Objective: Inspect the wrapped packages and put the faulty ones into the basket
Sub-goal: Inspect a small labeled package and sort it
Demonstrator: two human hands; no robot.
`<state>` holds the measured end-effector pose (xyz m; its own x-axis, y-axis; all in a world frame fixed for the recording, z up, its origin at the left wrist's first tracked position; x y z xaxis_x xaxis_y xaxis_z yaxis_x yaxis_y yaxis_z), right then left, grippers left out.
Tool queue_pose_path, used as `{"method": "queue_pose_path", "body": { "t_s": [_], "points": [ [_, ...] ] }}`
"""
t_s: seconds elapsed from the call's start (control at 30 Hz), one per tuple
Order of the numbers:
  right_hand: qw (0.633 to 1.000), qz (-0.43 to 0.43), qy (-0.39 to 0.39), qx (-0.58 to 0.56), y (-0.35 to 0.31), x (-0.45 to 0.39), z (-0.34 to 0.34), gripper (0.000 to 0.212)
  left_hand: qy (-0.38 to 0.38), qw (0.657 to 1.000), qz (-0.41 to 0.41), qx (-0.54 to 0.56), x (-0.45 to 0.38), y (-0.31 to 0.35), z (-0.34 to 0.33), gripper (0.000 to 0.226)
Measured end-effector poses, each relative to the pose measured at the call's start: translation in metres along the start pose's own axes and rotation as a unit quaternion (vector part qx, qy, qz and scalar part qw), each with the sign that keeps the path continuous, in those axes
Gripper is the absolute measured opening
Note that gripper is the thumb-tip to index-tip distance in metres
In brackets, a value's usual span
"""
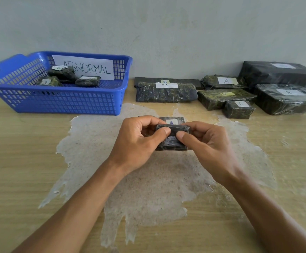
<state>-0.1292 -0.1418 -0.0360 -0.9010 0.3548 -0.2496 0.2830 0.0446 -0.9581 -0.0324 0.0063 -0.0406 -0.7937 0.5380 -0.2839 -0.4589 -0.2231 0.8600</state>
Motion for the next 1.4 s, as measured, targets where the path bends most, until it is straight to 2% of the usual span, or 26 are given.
{"method": "queue_pose_path", "body": {
  "t_s": [0.23, 0.43, 0.57, 0.7, 0.9, 1.13, 1.2, 1.33, 1.4],
  "points": [
    [1.000, -0.006, 0.000, 0.003, 0.000, -0.002, 0.001, 0.030, -0.001, 1.000, -0.001, 0.013, 0.000, 0.001, 0.001, 0.008],
    [0.999, 0.002, 0.036, 0.017, 0.001, -0.004, 0.009, 0.024, -0.073, 0.997, 0.016, 0.035, 0.002, 0.005, -0.003, 0.033],
    [0.999, -0.026, 0.018, 0.026, 0.003, -0.004, 0.010, 0.021, -0.048, 0.998, 0.013, 0.023, 0.001, 0.002, -0.001, 0.035],
    [0.998, -0.054, -0.023, 0.023, 0.003, -0.002, 0.007, 0.033, -0.035, 0.999, 0.020, 0.018, 0.001, 0.002, 0.001, 0.036],
    [0.999, -0.043, -0.016, 0.008, 0.004, -0.004, 0.007, 0.033, -0.035, 0.999, 0.026, 0.029, 0.001, 0.003, 0.000, 0.036],
    [0.999, -0.041, -0.003, 0.006, 0.003, -0.004, 0.009, 0.031, -0.060, 0.997, 0.025, 0.035, 0.002, 0.004, -0.003, 0.049],
    [0.999, -0.041, -0.006, 0.009, 0.003, -0.004, 0.008, 0.036, -0.057, 0.997, 0.028, 0.039, 0.001, 0.004, -0.002, 0.047],
    [0.999, -0.030, -0.014, 0.033, 0.002, -0.004, 0.008, 0.063, -0.043, 0.997, 0.039, 0.053, -0.001, 0.002, 0.002, 0.044],
    [0.999, -0.014, -0.015, 0.048, 0.002, -0.003, 0.008, 0.068, -0.039, 0.997, 0.045, 0.056, -0.001, 0.001, 0.003, 0.044]
  ]
}}
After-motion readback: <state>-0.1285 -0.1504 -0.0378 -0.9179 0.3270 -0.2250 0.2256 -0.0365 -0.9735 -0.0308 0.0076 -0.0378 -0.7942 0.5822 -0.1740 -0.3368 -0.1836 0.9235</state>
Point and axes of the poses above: each hand's wrist, its own x-axis away from the middle knuckle, its own z-axis out of the back of the hand, y = z × x, the point moved 2 cm from there along -x, towards the middle knuckle, and after that the axes turned 15 degrees about -x, right-handed, at the moved point
